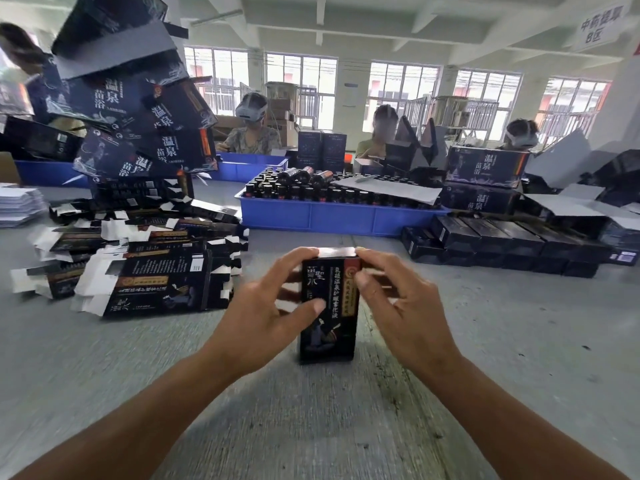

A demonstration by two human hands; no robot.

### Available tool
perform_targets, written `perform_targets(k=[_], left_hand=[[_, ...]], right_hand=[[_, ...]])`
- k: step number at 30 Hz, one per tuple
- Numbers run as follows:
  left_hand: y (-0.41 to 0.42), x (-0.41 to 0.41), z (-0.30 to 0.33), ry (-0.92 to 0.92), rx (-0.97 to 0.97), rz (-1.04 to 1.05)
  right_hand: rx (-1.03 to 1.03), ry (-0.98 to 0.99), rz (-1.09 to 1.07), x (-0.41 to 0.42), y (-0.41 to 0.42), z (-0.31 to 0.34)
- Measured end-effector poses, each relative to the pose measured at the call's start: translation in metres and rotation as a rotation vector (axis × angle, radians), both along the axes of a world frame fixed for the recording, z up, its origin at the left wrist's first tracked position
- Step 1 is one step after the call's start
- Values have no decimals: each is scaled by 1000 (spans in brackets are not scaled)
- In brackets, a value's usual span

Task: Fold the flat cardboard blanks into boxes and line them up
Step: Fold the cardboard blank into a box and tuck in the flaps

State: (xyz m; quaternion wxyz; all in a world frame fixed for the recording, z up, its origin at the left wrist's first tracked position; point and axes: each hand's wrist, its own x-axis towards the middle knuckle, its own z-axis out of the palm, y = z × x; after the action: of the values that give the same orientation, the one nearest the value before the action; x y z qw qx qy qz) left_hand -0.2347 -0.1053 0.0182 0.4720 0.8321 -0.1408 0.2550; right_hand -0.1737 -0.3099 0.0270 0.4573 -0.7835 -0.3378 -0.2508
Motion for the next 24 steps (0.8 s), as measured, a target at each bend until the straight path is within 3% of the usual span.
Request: perform_targets(k=[5,11,14,17,20,22,24], left_hand=[[3,6,1,9,-47,159],[4,15,-2,159,-536,188],[1,14,-2,218,-604,156],[-3,14,-2,236,-595,132],[-7,11,-7,217,-403,169],[-8,11,-19,254,-46,210],[-12,11,-30,298,430,231]], right_hand=[[-353,136,-73,-5,10,-12],[-625,-23,-72,-25,24,-25],[-642,-67,-103,-24,26,-26],[-533,-89,-161,-18,23,-23],[-449,-87,-292,11,14,-13],[-468,-31,-396,49,3,0],[-523,31,-499,92,-12,13]])
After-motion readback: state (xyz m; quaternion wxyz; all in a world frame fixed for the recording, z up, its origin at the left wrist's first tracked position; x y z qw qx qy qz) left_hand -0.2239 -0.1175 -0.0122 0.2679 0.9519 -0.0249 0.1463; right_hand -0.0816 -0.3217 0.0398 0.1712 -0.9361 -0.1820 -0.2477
